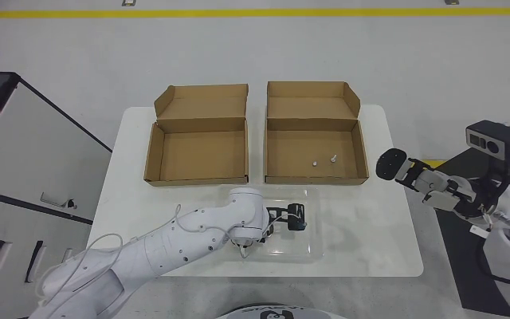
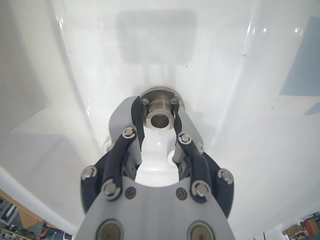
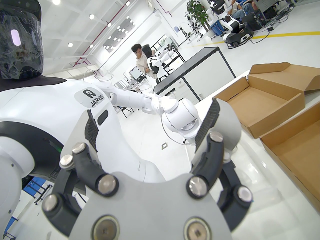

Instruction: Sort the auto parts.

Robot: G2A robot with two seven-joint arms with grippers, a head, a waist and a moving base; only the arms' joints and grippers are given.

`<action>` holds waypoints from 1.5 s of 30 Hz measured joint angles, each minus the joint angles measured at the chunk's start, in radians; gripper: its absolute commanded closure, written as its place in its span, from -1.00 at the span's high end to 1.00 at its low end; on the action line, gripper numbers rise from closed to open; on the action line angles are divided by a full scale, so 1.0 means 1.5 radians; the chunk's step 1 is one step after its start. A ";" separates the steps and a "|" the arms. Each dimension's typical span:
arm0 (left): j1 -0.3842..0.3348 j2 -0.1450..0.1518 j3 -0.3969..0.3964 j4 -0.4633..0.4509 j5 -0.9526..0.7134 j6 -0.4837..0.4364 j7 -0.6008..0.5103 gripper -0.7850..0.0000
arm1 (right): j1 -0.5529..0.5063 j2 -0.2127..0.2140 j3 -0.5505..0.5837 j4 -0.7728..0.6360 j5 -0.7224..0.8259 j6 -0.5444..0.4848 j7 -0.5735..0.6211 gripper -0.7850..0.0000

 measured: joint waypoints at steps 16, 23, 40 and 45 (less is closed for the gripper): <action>-0.003 0.003 -0.026 -0.015 -0.022 0.006 -0.006 -1.00 | 0.000 0.000 0.000 0.000 0.000 0.000 0.000 1.00; -0.017 0.020 -0.047 -0.078 -0.052 0.042 -0.042 -1.00 | 0.000 0.000 0.000 0.000 0.000 0.000 0.000 1.00; -0.034 0.085 -0.113 -0.248 -0.138 0.088 -0.088 -1.00 | 0.000 0.000 0.000 0.000 0.000 0.000 0.000 1.00; -0.025 0.099 -0.152 -0.273 -0.186 0.078 -0.072 -1.00 | 0.000 0.000 0.000 0.000 0.000 0.000 0.000 1.00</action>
